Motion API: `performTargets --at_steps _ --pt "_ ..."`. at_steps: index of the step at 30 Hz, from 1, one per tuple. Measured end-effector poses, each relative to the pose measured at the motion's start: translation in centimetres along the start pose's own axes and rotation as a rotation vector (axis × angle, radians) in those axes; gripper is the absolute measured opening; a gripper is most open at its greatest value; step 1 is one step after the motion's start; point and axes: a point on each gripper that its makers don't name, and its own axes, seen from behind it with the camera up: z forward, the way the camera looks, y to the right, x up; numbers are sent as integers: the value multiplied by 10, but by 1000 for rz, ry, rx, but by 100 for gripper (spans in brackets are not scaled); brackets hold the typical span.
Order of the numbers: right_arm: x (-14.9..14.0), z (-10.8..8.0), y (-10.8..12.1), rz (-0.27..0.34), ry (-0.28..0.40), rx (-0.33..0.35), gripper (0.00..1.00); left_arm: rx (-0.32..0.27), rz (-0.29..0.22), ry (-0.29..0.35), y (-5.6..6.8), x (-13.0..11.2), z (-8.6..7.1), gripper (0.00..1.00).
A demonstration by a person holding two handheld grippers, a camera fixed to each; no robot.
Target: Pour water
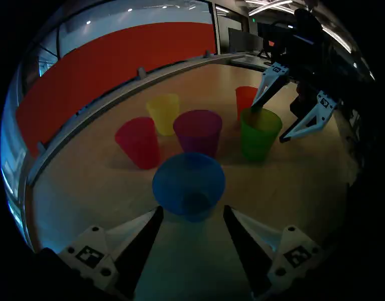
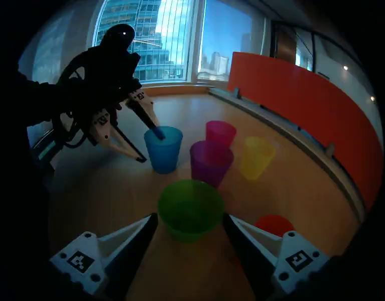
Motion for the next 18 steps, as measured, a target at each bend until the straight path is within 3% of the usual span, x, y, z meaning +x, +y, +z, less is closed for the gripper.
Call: performTargets --at_steps 18 --pt "-21 -50 -2 58 26 -87 99 71 -72 33 -4 -15 -32 89"
